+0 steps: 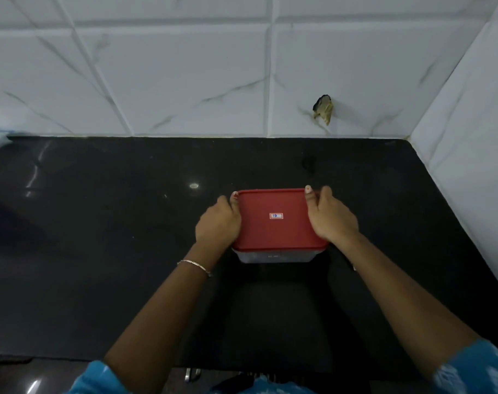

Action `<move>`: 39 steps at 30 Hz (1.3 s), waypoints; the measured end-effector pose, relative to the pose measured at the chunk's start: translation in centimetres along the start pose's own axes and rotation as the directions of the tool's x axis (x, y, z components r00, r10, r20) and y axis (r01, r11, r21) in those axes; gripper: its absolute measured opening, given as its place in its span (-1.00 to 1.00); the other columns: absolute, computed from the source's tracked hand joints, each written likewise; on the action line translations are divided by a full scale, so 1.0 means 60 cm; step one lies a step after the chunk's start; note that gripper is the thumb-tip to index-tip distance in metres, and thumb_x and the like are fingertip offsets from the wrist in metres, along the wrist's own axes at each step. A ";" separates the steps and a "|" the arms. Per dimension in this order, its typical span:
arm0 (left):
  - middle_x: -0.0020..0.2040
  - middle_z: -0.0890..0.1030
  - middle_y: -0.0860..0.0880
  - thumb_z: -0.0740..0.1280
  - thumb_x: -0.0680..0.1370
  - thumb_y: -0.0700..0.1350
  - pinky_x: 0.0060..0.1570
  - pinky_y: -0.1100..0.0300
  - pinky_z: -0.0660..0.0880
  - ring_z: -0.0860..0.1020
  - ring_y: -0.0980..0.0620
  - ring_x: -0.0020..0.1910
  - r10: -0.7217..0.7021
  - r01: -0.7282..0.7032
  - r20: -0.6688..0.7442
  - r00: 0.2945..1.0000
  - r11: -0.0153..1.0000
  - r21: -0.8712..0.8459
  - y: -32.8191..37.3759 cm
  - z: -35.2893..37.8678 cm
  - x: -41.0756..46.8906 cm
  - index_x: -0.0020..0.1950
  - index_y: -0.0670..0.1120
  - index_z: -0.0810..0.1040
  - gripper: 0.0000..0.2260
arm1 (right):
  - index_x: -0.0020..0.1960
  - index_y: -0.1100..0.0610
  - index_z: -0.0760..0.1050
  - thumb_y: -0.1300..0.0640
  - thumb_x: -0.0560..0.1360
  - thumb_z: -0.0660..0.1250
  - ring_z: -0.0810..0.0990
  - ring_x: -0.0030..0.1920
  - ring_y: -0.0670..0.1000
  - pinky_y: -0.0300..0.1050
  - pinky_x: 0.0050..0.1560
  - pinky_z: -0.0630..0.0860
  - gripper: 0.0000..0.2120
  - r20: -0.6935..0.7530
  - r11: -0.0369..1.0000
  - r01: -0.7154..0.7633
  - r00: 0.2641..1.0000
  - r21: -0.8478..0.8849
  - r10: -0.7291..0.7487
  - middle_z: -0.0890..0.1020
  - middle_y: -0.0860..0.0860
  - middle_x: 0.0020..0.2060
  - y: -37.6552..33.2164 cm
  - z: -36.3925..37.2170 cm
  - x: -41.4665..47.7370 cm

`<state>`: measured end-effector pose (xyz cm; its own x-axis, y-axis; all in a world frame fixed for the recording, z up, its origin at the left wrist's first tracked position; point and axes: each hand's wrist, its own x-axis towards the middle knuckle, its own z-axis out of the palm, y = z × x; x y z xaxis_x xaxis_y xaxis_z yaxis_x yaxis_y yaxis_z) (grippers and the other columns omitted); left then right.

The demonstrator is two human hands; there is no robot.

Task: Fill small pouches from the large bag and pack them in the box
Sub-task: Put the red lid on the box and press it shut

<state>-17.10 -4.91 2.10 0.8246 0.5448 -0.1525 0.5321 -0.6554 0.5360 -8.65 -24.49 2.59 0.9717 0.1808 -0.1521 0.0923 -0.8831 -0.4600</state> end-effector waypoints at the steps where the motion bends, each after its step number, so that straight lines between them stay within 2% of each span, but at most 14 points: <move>1: 0.13 0.57 -0.26 -0.08 0.67 0.13 0.04 -0.01 0.40 0.53 -0.27 0.11 0.019 -0.019 0.002 1.000 1.000 -0.007 0.001 0.005 0.003 0.14 -0.17 0.44 -0.54 | 0.15 0.15 0.32 -0.21 0.63 -0.14 0.57 -0.15 0.07 -0.04 -0.19 0.45 -0.51 0.007 1.000 -0.015 1.000 0.009 0.015 0.60 0.11 -0.06 0.001 0.005 0.004; 4: 0.00 0.60 -0.20 -0.09 0.68 0.08 -0.07 0.04 0.40 0.56 -0.20 -0.02 0.080 -0.080 -0.031 0.996 0.997 0.006 -0.002 0.014 0.013 0.06 -0.16 0.45 -0.58 | 0.11 0.13 0.33 -0.13 0.66 -0.14 0.42 -0.33 -0.09 -0.12 -0.38 0.27 -0.59 -0.027 0.999 -0.031 0.999 0.014 0.031 0.48 -0.03 -0.27 0.002 0.011 0.007; 6: -0.09 0.58 -0.14 -0.08 0.68 0.07 -0.14 0.06 0.40 0.55 -0.12 -0.13 0.109 -0.108 -0.023 0.994 0.994 0.022 -0.006 0.017 0.020 0.01 -0.14 0.43 -0.61 | 0.07 0.11 0.33 -0.11 0.67 -0.14 0.41 -0.33 -0.11 -0.12 -0.38 0.26 -0.62 -0.047 1.000 -0.020 0.999 0.007 0.021 0.46 -0.04 -0.28 0.004 0.011 0.012; 9: -0.18 0.54 -0.09 -0.07 0.68 0.06 -0.15 0.04 0.45 0.57 -0.12 -0.15 0.138 -0.137 -0.019 0.990 0.990 0.030 -0.010 0.019 0.030 -0.02 -0.12 0.41 -0.63 | 0.03 0.08 0.34 -0.10 0.67 -0.12 0.45 -0.31 -0.10 -0.14 -0.39 0.27 -0.64 -0.048 1.000 0.011 0.999 0.021 -0.010 0.49 -0.03 -0.26 0.005 0.014 0.017; 13: -0.10 0.59 -0.15 -0.06 0.68 0.05 -0.15 0.06 0.39 0.52 -0.09 -0.17 0.148 -0.145 -0.047 0.988 0.988 0.050 -0.004 0.006 0.059 -0.01 -0.13 0.42 -0.64 | 0.01 0.10 0.36 -0.11 0.67 -0.12 0.46 -0.29 -0.08 -0.09 -0.31 0.32 -0.61 -0.050 0.994 0.024 0.999 0.105 -0.019 0.49 -0.02 -0.25 -0.007 0.014 0.039; 18: 0.03 0.60 -0.23 -0.06 0.68 0.05 -0.04 0.00 0.43 0.57 -0.23 0.00 0.146 -0.142 -0.065 0.987 0.988 0.062 -0.001 -0.013 0.120 0.07 -0.16 0.46 -0.61 | 0.06 0.11 0.38 -0.12 0.66 -0.13 0.53 -0.13 0.07 -0.02 -0.13 0.41 -0.59 -0.033 0.993 0.030 0.999 0.117 -0.026 0.55 0.05 -0.12 -0.043 0.014 0.099; 22: 0.05 0.59 -0.25 -0.04 0.67 0.01 0.02 -0.02 0.43 0.56 -0.26 0.06 0.145 -0.141 -0.048 0.988 0.987 0.080 0.002 -0.030 0.163 0.01 -0.16 0.47 -0.64 | 0.12 0.12 0.39 -0.11 0.66 -0.12 0.49 -0.12 0.04 -0.04 -0.12 0.36 -0.59 -0.021 0.992 0.029 0.999 0.122 -0.027 0.55 0.06 -0.06 -0.073 0.013 0.140; 26: 0.06 0.60 -0.21 0.01 0.62 0.03 0.02 0.01 0.43 0.55 -0.26 0.08 0.099 -0.086 -0.085 0.991 0.985 0.151 0.002 -0.043 0.191 -0.09 -0.13 0.48 -0.66 | 0.20 0.13 0.38 -0.09 0.67 -0.14 0.44 -0.16 0.01 -0.06 -0.14 0.33 -0.57 -0.007 0.998 0.051 0.999 0.043 -0.051 0.52 0.02 -0.10 -0.087 0.022 0.160; 28: 0.09 0.59 -0.19 0.01 0.63 0.00 0.08 0.00 0.43 0.53 -0.23 0.11 0.113 -0.092 -0.084 0.990 0.971 0.219 0.012 -0.047 0.196 0.02 -0.16 0.54 -0.63 | 0.22 0.12 0.37 -0.08 0.67 -0.15 0.44 -0.17 0.02 -0.05 -0.14 0.34 -0.57 0.013 0.998 0.065 0.998 -0.001 -0.065 0.52 0.04 -0.11 -0.088 0.026 0.167; 31: 0.14 0.54 -0.21 -0.02 0.66 -0.09 0.15 -0.07 0.44 0.48 -0.23 0.17 0.201 -0.189 -0.024 0.979 0.948 0.255 0.035 -0.041 0.201 0.18 -0.20 0.49 -0.65 | 0.24 0.10 0.38 -0.07 0.67 -0.16 0.49 -0.14 0.04 -0.02 -0.10 0.39 -0.57 0.041 0.988 0.111 0.993 -0.109 -0.107 0.53 0.04 -0.13 -0.088 0.022 0.177; 34: 0.12 0.55 -0.21 -0.02 0.66 -0.07 0.09 -0.03 0.44 0.50 -0.21 0.16 0.272 -0.265 0.008 0.962 0.930 0.253 0.046 -0.029 0.218 0.14 -0.19 0.51 -0.65 | 0.12 0.10 0.47 -0.10 0.66 -0.15 0.51 -0.17 0.01 -0.05 -0.11 0.38 -0.53 0.083 0.977 0.136 0.989 -0.166 -0.124 0.55 0.03 -0.16 -0.093 0.013 0.196; 37: 0.11 0.58 -0.15 -0.02 0.66 -0.04 0.07 -0.01 0.44 0.52 -0.16 0.14 0.282 -0.278 0.031 0.959 0.916 0.288 0.047 -0.023 0.232 0.10 -0.16 0.53 -0.63 | 0.00 0.13 0.51 -0.12 0.66 -0.15 0.55 -0.16 0.02 -0.06 -0.14 0.38 -0.47 0.106 0.978 0.188 0.978 -0.092 -0.178 0.56 0.04 -0.22 -0.100 0.019 0.221; 39: 0.07 0.59 -0.13 -0.01 0.66 -0.03 0.01 0.01 0.43 0.53 -0.15 0.10 0.294 -0.290 0.034 0.955 0.905 0.310 0.043 -0.020 0.239 0.04 -0.16 0.53 -0.64 | -0.14 0.16 0.49 -0.10 0.67 -0.14 0.54 -0.24 0.02 -0.09 -0.23 0.37 -0.46 0.083 0.974 0.223 0.972 -0.046 -0.219 0.53 0.04 -0.31 -0.104 0.028 0.230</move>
<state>-4.11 1.86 2.30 0.9508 0.3095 -0.0165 0.3021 -0.9136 0.2720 3.81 -15.73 1.87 0.9064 0.4051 -0.1195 0.3169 -0.8393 -0.4417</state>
